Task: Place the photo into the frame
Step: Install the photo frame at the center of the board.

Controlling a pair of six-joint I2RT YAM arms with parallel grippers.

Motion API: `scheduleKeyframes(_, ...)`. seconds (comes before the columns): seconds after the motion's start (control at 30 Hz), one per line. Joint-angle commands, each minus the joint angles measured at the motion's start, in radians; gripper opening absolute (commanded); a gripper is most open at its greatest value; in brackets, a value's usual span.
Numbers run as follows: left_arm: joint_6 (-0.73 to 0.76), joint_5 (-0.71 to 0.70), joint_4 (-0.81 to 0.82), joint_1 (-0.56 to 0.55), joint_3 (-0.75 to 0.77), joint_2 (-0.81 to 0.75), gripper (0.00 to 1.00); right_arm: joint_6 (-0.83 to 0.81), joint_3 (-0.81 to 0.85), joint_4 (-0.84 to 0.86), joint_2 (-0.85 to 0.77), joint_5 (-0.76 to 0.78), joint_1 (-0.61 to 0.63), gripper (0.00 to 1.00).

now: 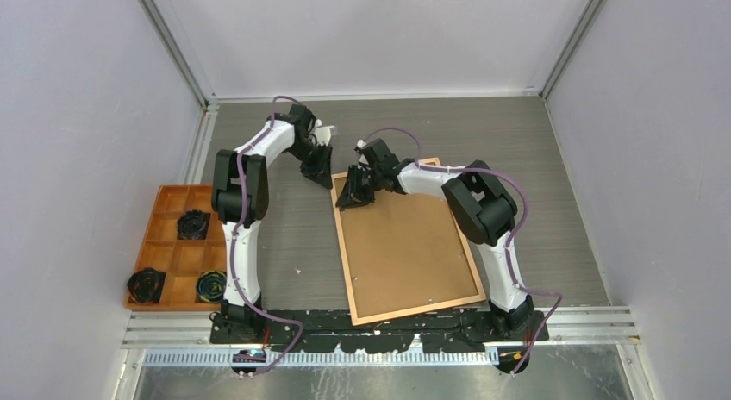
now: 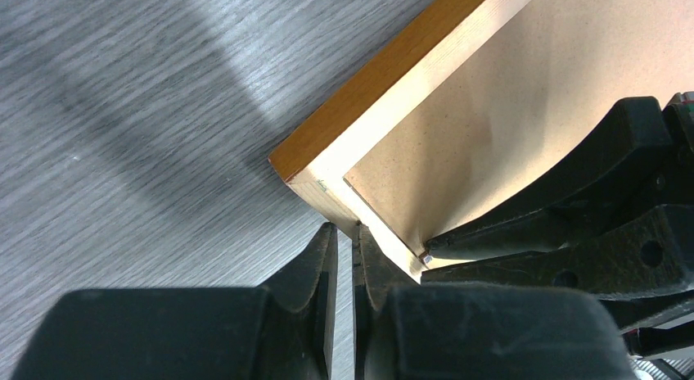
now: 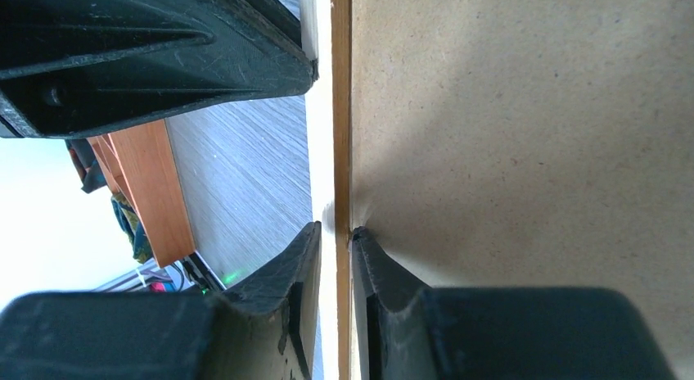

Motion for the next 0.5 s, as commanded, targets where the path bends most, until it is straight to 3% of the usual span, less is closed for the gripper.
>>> scheduleKeyframes(0.0, 0.064, -0.134, 0.021, 0.0, -0.047, 0.052, 0.1, -0.002, 0.026, -0.003, 0.003, -0.03, 0.007, 0.25)
scheduleKeyframes(0.33, 0.066, -0.133, 0.007, 0.006, -0.039, 0.037, 0.1, -0.015, 0.079, -0.033, -0.022, -0.015, -0.052, 0.29)
scheduleKeyframes(0.4, 0.069, -0.127, -0.009, 0.021, -0.026, 0.03, 0.11, -0.013, 0.074, -0.036, -0.064, 0.028, -0.092, 0.36)
scheduleKeyframes(0.47, 0.08, -0.124, -0.034, 0.037, -0.011, 0.014, 0.14, -0.005, 0.048, -0.034, -0.122, 0.08, -0.139, 0.52)
